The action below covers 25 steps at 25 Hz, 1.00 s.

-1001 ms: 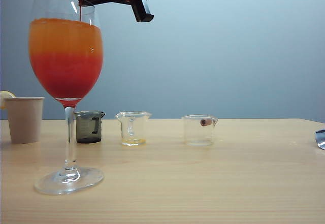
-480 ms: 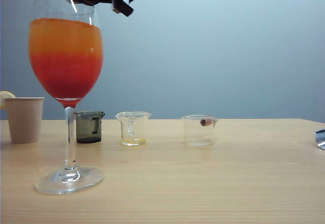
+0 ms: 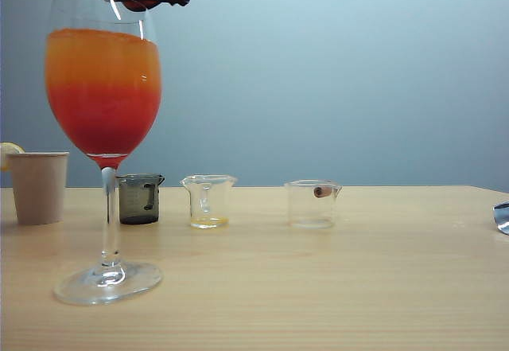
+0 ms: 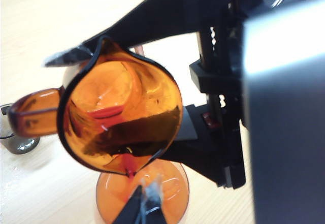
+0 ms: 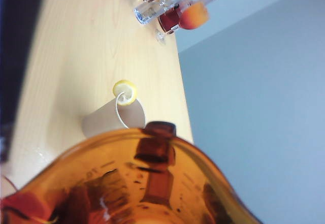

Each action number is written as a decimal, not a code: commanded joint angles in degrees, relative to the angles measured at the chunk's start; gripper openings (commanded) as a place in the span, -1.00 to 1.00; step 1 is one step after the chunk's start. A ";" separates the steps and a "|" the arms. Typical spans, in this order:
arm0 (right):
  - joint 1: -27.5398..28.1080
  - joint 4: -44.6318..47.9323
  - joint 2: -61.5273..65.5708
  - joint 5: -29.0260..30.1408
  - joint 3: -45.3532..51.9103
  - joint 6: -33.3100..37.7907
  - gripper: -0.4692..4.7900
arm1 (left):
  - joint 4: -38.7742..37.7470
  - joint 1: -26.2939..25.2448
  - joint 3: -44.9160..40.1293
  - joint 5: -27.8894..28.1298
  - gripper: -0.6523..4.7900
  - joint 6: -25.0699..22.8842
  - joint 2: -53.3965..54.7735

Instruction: Pick up the fourth measuring cup from the left, pour the grenadine inside into the goblet, and finally put the measuring cup back in its original place.

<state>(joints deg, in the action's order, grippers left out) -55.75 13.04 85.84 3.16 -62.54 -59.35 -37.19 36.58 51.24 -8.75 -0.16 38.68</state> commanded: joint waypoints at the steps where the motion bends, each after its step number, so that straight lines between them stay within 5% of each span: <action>1: 0.52 1.79 -0.46 -0.55 -0.46 5.86 -0.83 | 0.68 -0.11 0.26 0.15 -0.78 0.20 -0.11; 13: 7.69 2.21 -2.62 -3.72 -0.44 26.71 -0.83 | 0.66 -0.11 0.26 2.60 -0.78 0.22 -0.11; 25: 19.78 1.88 -8.92 -11.28 2.27 38.80 -0.83 | 0.66 -0.11 0.26 2.51 -0.78 1.07 -0.11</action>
<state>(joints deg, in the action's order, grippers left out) -36.84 13.65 77.76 -6.63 -60.86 -22.85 -37.12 36.58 51.24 -6.24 0.91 38.68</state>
